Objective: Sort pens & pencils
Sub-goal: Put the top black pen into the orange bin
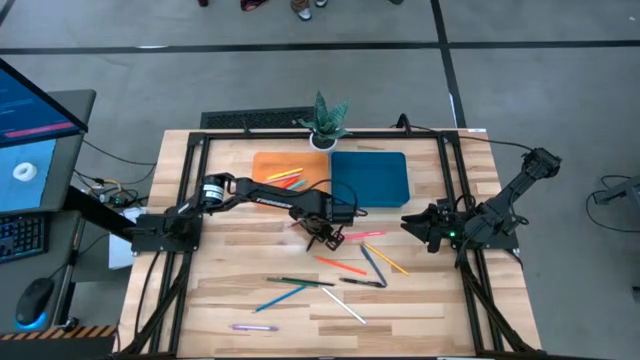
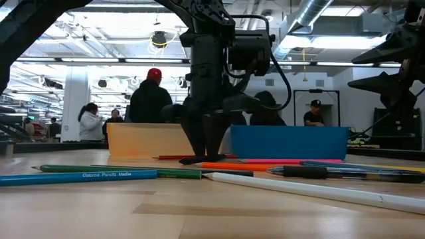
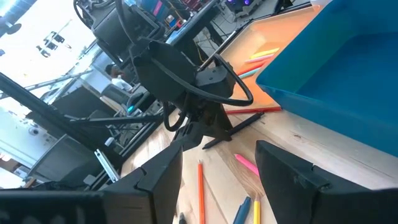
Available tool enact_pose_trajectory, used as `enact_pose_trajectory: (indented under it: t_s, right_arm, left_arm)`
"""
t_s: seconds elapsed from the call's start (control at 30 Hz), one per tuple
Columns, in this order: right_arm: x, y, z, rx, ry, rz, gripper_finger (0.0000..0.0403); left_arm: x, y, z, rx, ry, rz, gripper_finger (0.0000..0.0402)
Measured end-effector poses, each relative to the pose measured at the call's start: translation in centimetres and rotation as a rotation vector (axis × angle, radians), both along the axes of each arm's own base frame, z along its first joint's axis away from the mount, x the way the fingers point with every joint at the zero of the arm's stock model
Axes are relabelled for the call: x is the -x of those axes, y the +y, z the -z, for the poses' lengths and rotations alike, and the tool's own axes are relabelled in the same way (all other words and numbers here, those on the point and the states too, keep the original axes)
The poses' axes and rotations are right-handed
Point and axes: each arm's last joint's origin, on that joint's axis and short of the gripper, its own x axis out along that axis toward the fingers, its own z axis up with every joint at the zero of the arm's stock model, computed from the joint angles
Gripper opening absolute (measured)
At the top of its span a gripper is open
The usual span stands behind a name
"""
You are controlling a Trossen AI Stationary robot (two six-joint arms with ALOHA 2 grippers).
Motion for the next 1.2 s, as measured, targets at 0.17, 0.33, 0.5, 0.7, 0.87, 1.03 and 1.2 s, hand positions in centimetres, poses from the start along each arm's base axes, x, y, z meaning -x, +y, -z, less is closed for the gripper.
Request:
enact_pose_trajectory:
  t_s: [0.17,0.33,0.5,0.7,0.87,1.03,1.2]
  right_arm:
    - [0.0,0.0,0.0,0.0,0.0,0.0,0.0225]
    - [0.0,0.0,0.0,0.0,0.0,0.0,0.0225]
    - [0.0,0.0,0.0,0.0,0.0,0.0,0.0225]
    - [0.0,0.0,0.0,0.001,0.0,0.0,0.0225]
    - [0.0,0.0,0.0,0.002,0.0,0.0,0.0225]
    - [0.0,0.0,0.0,0.011,0.002,-0.001,0.0225]
    - [0.0,0.0,0.0,0.019,0.003,-0.002,0.0225]
  left_arm:
    - [0.1,0.1,0.1,0.017,0.009,0.005,0.0034]
    - [0.0,0.0,-0.1,0.017,0.009,0.008,0.0018]
    - [-0.3,0.0,-0.7,0.019,0.018,0.009,0.0021]
    - [-1.3,-0.4,-4.0,0.062,-0.017,0.047,0.0016]
    - [-1.7,-1.3,-9.6,0.058,-0.07,0.095,0.0024]
    - [-1.1,-2.2,-16.4,0.045,-0.208,0.167,0.0021]
    - [1.8,-2.4,-21.6,0.084,-0.413,0.155,0.0024]
